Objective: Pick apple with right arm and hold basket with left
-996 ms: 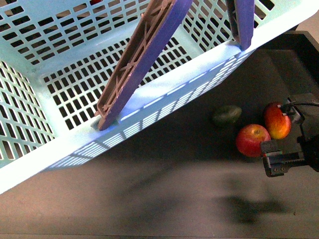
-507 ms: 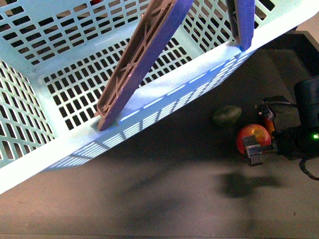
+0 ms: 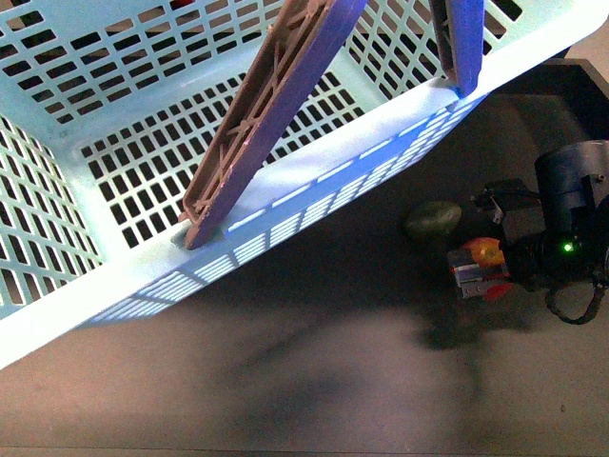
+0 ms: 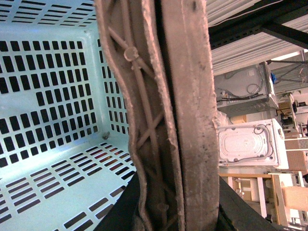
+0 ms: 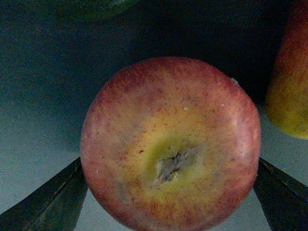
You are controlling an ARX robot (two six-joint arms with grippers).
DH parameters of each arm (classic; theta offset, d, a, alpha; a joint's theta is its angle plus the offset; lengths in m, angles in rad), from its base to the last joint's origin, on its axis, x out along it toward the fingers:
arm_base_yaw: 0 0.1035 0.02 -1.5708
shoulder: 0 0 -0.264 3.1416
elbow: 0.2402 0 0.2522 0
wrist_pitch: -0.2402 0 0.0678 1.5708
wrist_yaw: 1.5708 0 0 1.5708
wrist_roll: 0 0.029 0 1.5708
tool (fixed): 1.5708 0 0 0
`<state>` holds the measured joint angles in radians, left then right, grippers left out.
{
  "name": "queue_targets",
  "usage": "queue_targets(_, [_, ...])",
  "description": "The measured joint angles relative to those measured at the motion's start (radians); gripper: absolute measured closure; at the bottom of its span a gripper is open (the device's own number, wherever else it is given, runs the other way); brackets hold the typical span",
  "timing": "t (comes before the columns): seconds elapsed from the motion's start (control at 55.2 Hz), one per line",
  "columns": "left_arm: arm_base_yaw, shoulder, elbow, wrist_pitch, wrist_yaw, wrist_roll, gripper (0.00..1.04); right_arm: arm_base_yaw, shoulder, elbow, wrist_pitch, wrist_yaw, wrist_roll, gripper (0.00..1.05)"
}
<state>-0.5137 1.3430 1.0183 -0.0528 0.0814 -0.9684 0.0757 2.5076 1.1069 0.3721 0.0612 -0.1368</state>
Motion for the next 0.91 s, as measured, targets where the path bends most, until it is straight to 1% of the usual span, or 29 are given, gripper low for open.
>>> queue_targets(0.054, [0.0, 0.0, 0.0, 0.0, 0.0, 0.0, 0.87, 0.0, 0.006, -0.001, 0.004, -0.003, 0.005, 0.21])
queue_targets(0.091, [0.0, 0.0, 0.0, 0.0, 0.0, 0.0, 0.87, 0.0, 0.006, -0.003, 0.01, -0.004, 0.006, 0.25])
queue_targets(0.163, [0.0, 0.0, 0.0, 0.0, 0.0, 0.0, 0.87, 0.0, 0.006, -0.011, 0.031, -0.01, 0.013, 0.3])
queue_targets(0.217, [0.0, 0.0, 0.0, 0.0, 0.0, 0.0, 0.87, -0.002, 0.005, -0.019, 0.043, -0.012, 0.015, 0.32])
queue_targets(0.38, [0.0, 0.0, 0.0, 0.0, 0.0, 0.0, 0.87, -0.021, -0.021, -0.082, 0.092, -0.027, 0.019, 0.33])
queue_targets(0.507, [0.0, 0.0, 0.0, 0.0, 0.0, 0.0, 0.87, -0.058, -0.079, -0.151, 0.134, -0.03, 0.02, 0.33])
queue_targets(0.724, [0.0, 0.0, 0.0, 0.0, 0.0, 0.0, 0.87, -0.171, -0.257, -0.27, 0.184, -0.063, 0.007, 0.33])
queue_targets(0.905, [0.0, 0.0, 0.0, 0.0, 0.0, 0.0, 0.87, -0.249, -0.455, -0.355, 0.168, -0.12, -0.01, 0.33])
